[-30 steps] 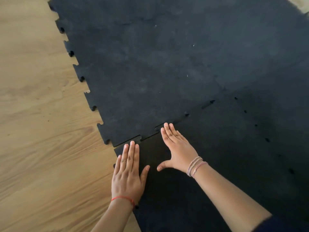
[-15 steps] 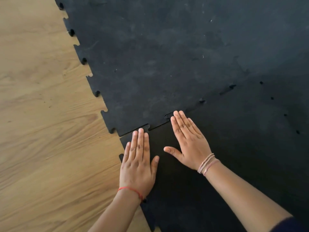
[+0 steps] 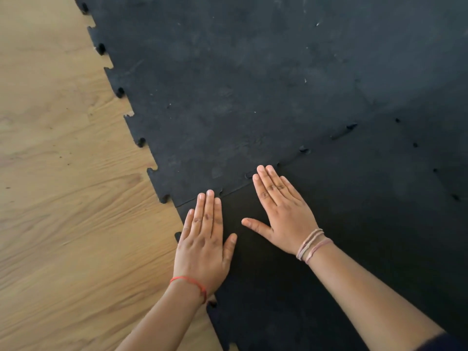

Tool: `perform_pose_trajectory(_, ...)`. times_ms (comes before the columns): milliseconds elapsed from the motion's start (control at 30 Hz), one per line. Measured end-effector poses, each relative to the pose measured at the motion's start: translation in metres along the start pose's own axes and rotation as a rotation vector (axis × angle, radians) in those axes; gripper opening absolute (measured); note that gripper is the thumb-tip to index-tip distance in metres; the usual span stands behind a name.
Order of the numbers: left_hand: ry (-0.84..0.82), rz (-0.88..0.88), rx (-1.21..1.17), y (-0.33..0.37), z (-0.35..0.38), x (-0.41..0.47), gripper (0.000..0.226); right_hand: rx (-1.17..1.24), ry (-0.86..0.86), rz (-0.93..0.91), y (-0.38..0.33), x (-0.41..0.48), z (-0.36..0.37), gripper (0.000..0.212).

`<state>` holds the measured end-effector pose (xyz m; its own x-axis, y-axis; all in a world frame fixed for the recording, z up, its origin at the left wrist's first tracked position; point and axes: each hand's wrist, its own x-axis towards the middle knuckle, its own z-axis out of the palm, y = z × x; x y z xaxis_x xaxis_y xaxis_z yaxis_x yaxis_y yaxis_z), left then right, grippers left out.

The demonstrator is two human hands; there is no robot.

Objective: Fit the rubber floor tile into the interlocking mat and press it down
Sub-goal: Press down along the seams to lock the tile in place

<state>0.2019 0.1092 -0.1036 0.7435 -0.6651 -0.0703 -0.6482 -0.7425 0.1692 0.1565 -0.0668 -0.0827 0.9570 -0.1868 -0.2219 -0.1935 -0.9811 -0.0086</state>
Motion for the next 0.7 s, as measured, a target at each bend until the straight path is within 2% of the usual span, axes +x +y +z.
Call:
perform_pose_trajectory(100, 0.010, 0.057, 0.015, -0.003, 0.000, 0.003, 0.064, 0.037, 0.028, 0.101, 0.001, -0.003, 0.002, 0.086)
perform_pose_trajectory(167, -0.006, 0.151, 0.032, -0.001, -0.002, 0.012, 0.065, 0.078, 0.051, 0.235, 0.010, -0.006, 0.001, 0.090)
perform_pose_trajectory(233, -0.020, 0.227, 0.064, 0.004, -0.005, 0.022, 0.065, 0.072, 0.043, 0.280, 0.020, -0.009, 0.001, 0.092)
perform_pose_trajectory(367, -0.018, 0.242, 0.078, 0.007, -0.004, 0.031, 0.064, 0.074, -0.015, 0.245, 0.028, -0.006, -0.004, 0.092)
perform_pose_trajectory(533, -0.041, 0.211, 0.074, 0.007, -0.002, 0.028, 0.066, 0.095, -0.223, 0.150, 0.046, 0.000, -0.029, 0.088)
perform_pose_trajectory(600, -0.029, 0.227, 0.059, 0.011, -0.004, 0.031, 0.066, 0.106, -0.204, 0.120, 0.047, -0.006, -0.024, 0.090)
perform_pose_trajectory(700, 0.017, 0.371, 0.087, 0.032, -0.002, 0.052, 0.064, 0.146, -0.094, 0.158, 0.048, -0.015, -0.006, 0.094)
